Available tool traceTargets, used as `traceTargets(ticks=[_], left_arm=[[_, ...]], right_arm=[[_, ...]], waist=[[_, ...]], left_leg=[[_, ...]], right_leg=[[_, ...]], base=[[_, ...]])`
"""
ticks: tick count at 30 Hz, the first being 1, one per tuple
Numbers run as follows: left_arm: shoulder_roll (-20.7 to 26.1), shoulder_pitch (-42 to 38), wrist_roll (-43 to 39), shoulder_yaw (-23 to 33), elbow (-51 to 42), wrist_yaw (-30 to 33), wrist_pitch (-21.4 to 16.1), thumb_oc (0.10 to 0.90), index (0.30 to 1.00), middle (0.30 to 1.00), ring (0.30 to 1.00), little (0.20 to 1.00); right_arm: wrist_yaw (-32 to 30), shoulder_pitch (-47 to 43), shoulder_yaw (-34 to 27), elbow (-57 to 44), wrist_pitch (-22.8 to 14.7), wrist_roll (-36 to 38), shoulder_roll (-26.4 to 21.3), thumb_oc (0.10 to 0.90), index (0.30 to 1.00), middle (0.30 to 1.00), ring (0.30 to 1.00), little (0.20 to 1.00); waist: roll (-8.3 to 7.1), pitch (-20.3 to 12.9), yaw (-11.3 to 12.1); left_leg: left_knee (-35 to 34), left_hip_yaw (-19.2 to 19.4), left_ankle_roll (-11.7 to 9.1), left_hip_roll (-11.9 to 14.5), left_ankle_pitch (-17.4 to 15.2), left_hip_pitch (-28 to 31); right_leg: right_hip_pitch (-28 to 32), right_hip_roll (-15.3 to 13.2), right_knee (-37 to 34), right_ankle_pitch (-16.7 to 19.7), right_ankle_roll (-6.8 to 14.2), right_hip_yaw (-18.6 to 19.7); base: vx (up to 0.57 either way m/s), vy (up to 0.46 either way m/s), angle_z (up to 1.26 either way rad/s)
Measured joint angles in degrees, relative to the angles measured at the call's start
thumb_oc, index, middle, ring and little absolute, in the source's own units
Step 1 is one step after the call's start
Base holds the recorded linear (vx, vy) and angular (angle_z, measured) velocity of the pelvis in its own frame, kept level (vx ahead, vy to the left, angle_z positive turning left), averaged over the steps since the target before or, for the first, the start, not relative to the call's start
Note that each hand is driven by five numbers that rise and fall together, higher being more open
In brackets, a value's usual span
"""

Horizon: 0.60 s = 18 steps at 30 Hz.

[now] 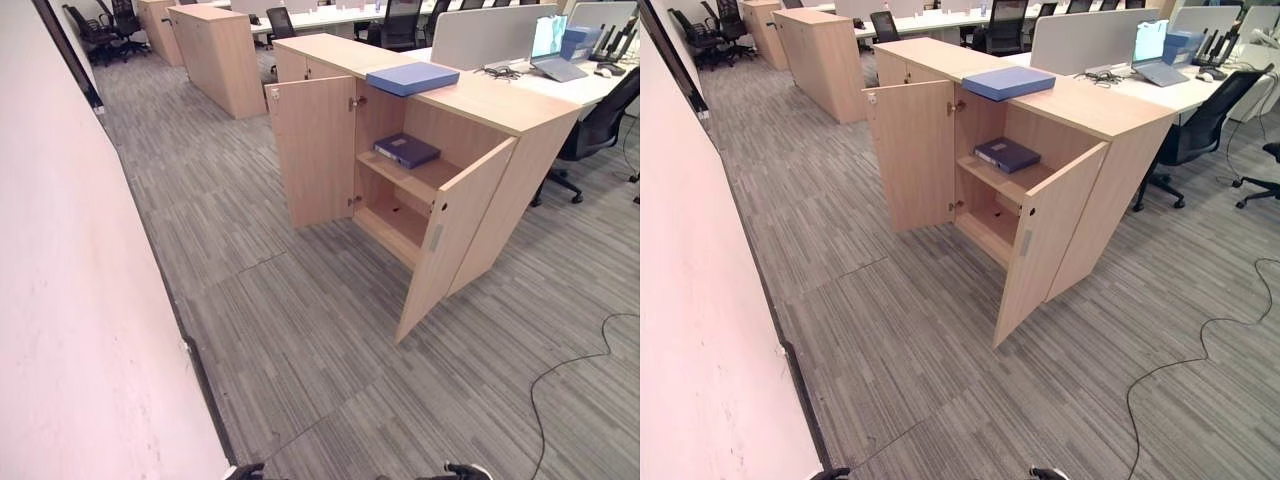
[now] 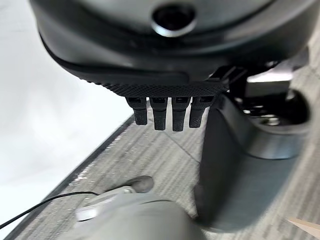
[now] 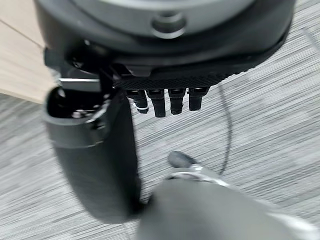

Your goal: Put the empty folder in the office cabinet

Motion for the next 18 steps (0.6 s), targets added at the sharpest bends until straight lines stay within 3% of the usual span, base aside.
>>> traceTargets(ticks=[4,18], left_arm=[[0.1,0.4,-2.2,0.2,0.3,-2.4,0.5,0.8,0.9,0.9,0.9,0.9],[0.4,1.6,-1.7,1.2,1.8,-1.9,1.7,0.8,0.9,0.9,0.9,0.9]], right_arm=[[0.9,0.2,0.0,0.0,0.3,0.9,-0.5,0.8,0.9,0.9,0.9,0.9],[1.5,0.2,0.0,0.1,0.4,0.9,-0.5,0.8,0.9,0.9,0.9,0.9]], waist=[[1.04,0.9,0.0],[0.52,1.8,0.0]], left_leg=[[-0.9,-0.2,-0.1,0.1,0.1,2.1],[-1.4,-1.0,-0.1,0.0,0.1,3.3]], right_leg=[[4.1,0.7,-4.6,1.7,0.1,-0.3],[5.1,0.7,-4.6,1.4,0.2,-0.6]], base=[[0.02,-0.009,0.04],[0.0,-0.002,0.01]])
